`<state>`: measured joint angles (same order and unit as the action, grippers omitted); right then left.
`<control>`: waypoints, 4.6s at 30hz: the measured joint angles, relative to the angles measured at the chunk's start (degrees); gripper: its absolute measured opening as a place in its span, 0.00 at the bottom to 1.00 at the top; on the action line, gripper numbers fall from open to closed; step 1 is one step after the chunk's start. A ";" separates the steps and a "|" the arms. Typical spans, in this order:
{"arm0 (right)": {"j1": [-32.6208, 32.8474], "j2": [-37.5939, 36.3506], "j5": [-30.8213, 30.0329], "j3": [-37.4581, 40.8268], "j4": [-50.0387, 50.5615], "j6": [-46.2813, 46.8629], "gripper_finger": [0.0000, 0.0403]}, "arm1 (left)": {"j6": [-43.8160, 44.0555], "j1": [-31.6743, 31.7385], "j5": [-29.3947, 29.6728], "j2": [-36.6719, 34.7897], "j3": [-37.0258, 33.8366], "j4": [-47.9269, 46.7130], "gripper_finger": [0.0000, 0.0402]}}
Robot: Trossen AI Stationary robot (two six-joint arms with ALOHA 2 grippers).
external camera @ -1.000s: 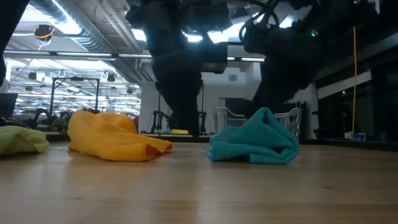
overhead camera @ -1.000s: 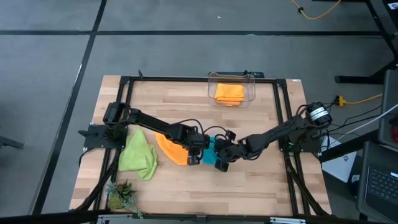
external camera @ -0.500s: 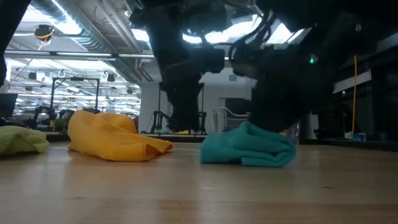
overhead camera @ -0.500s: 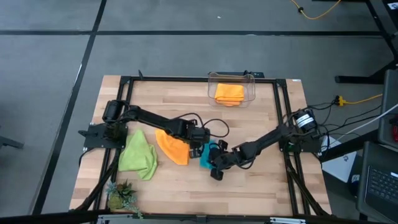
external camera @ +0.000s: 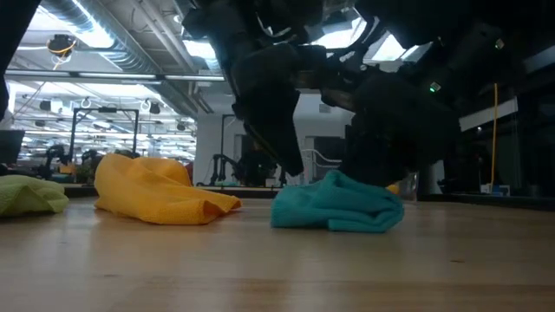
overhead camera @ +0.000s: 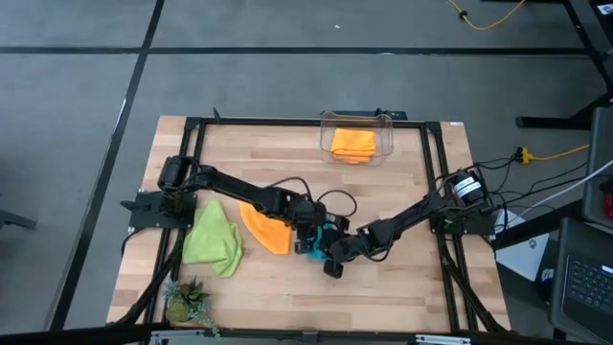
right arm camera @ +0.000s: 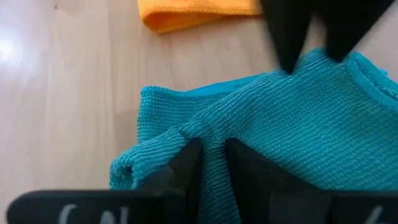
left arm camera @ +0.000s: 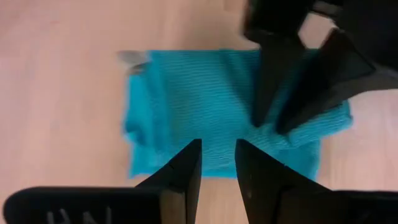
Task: Fold microfiber towels
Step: Fold the blue microfiber towel, then stack the folded blue microfiber towel on top of the orange microfiber towel in the transparent bin
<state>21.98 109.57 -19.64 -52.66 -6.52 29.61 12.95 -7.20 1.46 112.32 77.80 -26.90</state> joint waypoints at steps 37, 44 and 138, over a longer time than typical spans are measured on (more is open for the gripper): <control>0.74 -0.80 1.82 -0.37 -1.95 -1.68 0.21 | -3.07 3.88 7.71 4.86 -0.14 6.10 0.18; 0.74 -2.44 1.68 -0.84 -2.36 -6.36 0.21 | -4.55 3.86 14.46 2.99 5.64 -3.21 0.25; -4.56 -10.51 -5.84 18.51 -12.15 -85.67 0.67 | 18.03 4.94 -0.03 -14.65 -21.57 16.01 0.25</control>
<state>17.43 99.06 -25.49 -34.15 -18.68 -56.06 30.98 -2.26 1.42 97.67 56.23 -10.89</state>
